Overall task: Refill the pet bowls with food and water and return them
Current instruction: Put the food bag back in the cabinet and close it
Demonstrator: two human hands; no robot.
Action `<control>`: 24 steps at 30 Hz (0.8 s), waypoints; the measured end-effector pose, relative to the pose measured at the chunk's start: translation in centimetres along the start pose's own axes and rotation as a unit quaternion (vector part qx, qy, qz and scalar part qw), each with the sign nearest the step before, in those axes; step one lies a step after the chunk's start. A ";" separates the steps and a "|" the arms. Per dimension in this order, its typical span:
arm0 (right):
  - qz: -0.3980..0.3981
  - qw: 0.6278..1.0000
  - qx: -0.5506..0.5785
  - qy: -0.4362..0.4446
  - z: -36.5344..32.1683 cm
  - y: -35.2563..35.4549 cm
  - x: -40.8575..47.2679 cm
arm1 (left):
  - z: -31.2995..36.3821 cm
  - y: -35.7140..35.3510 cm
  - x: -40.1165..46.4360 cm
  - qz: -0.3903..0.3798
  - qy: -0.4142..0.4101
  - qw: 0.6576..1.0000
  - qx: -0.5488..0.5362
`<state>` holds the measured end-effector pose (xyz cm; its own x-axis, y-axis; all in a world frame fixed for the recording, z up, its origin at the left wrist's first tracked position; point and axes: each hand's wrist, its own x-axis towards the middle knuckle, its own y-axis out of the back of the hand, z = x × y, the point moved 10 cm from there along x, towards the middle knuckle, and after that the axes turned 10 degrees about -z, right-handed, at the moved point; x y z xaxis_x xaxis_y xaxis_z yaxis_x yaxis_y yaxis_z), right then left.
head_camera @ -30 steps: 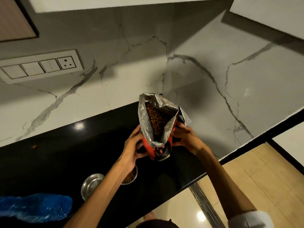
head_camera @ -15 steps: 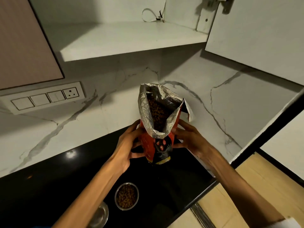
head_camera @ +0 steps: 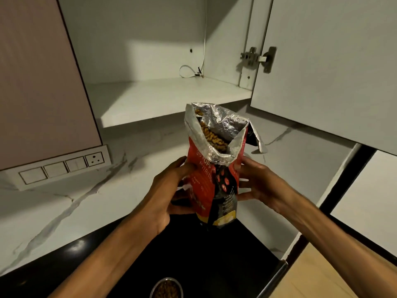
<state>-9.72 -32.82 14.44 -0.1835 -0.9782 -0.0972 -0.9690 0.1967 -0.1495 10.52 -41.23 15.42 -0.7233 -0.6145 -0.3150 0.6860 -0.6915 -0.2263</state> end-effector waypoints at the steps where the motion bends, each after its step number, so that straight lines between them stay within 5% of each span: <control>1: -0.001 1.000 -0.007 0.007 -0.9 -0.2 -0.3 | 1.0 -0.4 -0.5 -0.003 -0.006 1.000 0.007; 24: 0.046 0.993 -0.066 0.083 -18.3 -1.8 -5.0 | 16.3 -5.9 -5.7 -0.082 -0.079 0.990 0.080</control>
<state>-10.10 -29.51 33.22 -0.2865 -0.9561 0.0613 -0.9581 0.2860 -0.0163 9.26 -39.84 33.56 -0.8357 -0.5325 -0.1345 0.5466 -0.8303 -0.1089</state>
